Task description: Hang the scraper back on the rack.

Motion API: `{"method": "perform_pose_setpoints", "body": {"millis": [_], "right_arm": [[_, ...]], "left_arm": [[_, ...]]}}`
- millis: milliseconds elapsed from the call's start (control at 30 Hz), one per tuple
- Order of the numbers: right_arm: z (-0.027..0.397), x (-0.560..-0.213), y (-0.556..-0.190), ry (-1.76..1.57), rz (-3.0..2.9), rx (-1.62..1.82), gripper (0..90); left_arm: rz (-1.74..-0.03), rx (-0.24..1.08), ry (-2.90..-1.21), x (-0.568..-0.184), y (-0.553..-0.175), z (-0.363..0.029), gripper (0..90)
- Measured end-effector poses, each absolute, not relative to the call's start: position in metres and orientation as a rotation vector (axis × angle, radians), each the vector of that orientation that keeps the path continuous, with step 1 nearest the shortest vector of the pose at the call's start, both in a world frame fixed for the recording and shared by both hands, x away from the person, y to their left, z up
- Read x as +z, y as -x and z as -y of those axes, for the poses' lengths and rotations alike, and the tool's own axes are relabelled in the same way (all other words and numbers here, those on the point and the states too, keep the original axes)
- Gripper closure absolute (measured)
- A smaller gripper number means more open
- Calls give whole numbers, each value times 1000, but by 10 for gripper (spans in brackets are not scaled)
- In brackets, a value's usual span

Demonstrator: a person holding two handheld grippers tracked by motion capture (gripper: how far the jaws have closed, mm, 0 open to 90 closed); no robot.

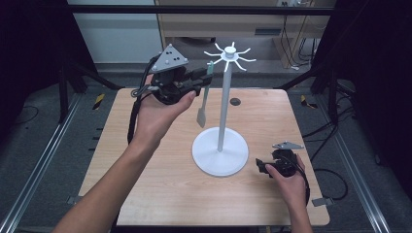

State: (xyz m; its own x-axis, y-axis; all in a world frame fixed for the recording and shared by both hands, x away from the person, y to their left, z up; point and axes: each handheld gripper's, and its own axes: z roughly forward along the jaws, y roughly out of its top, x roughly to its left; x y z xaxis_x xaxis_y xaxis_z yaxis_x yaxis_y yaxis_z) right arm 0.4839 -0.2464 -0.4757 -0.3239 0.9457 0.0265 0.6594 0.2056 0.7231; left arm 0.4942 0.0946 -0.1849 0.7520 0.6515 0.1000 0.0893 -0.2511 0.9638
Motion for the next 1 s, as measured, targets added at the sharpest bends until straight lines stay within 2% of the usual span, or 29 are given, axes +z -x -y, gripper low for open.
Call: {"method": "perform_pose_setpoints", "body": {"millis": [267, 567, 1000], "right_arm": [[247, -476, -484, -1492, -2061, 904, 98], [246, -476, -484, -1494, -2065, 906, 98], [247, -476, -484, -1493, -2055, 898, 98]], "left_arm": [[-581, 626, -1765, -183, -490, -98, 639], [-572, 651, -1799, -189, -482, -109, 495], [-589, 604, -1902, -207, -472, -123, 179]]}}
